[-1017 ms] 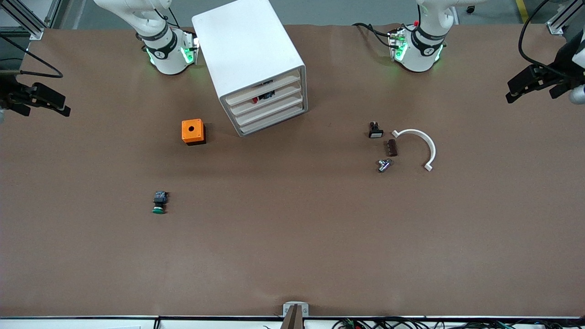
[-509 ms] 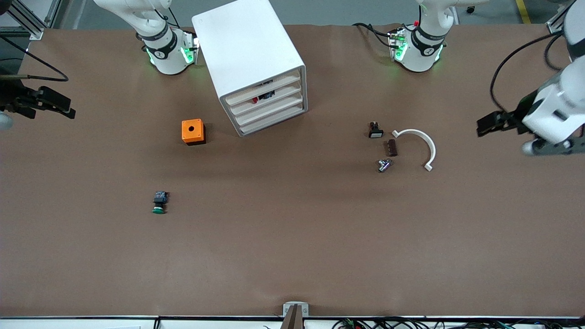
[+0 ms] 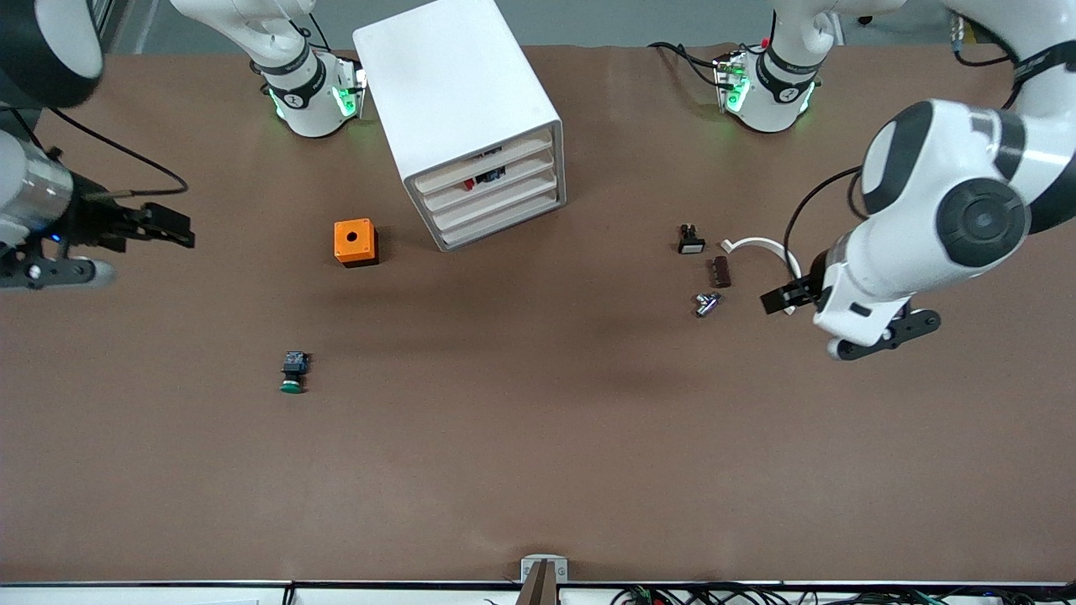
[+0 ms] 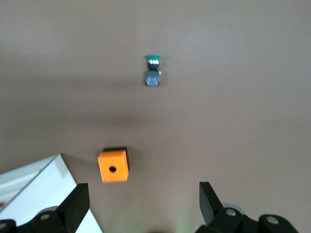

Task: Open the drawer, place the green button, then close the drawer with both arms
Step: 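Reach the right gripper to the green button while the left gripper reaches the drawer, then grasp the green button with the right gripper while the left gripper grips the drawer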

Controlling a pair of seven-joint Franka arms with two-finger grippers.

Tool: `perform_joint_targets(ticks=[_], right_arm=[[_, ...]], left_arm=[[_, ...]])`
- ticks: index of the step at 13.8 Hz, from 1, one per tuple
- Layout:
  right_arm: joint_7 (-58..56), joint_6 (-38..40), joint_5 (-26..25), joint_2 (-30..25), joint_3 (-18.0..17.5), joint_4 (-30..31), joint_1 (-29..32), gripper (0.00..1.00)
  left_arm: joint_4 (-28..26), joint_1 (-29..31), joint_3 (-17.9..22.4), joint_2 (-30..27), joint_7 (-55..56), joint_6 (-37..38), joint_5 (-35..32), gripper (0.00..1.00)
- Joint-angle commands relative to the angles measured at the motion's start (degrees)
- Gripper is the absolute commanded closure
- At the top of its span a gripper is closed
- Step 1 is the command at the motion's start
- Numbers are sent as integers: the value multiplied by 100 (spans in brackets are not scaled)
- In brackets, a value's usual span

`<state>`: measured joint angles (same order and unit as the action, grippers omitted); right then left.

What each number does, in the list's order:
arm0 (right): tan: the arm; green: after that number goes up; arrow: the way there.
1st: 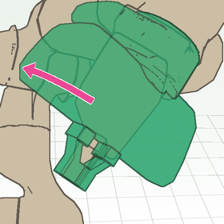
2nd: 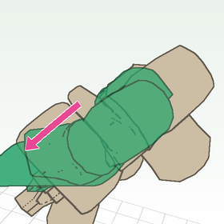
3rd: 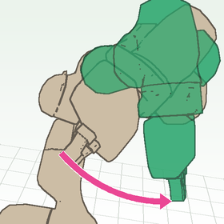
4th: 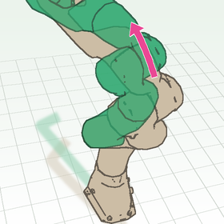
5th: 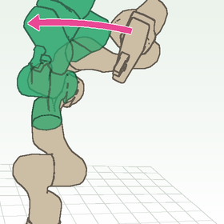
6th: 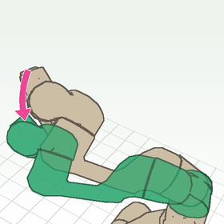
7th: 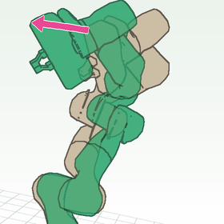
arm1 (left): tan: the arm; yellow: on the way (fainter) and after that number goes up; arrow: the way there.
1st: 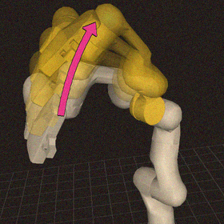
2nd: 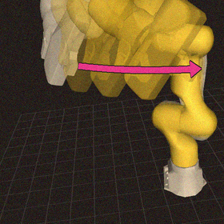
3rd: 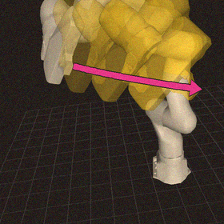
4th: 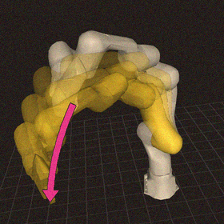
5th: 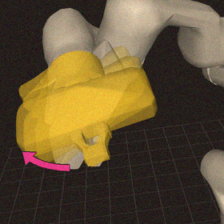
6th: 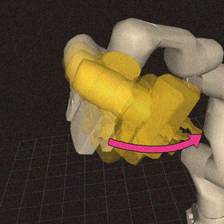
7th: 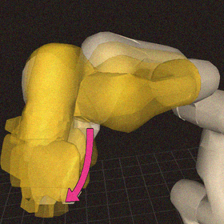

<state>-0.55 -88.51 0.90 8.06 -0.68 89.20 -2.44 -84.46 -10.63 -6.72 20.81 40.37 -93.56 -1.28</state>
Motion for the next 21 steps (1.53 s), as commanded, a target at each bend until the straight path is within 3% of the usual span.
perform_joint_targets(ticks=[1,4,9,13,17,21], right_arm=[[19,-306,-116,720,7,-140,-177,0],[28,-1166,-90,1161,7,-44,-187,0],[124,-2458,-81,2005,33,255,-90,0],[775,-2864,-81,2489,33,370,-108,0],[802,-3582,-72,2621,42,842,-64,0],[995,-4121,-63,2630,42,1319,-64,0]], left_arm=[[438,-386,13,616,979,-135,-56,0],[439,-703,4,1029,2295,-688,-30,0],[439,-1073,-5,1715,4485,-742,461,0],[430,-1222,4,2146,6260,-751,1840,0],[412,-1407,4,2471,6572,-778,3281,0],[386,-1573,4,2779,6886,-734,4098,0]])
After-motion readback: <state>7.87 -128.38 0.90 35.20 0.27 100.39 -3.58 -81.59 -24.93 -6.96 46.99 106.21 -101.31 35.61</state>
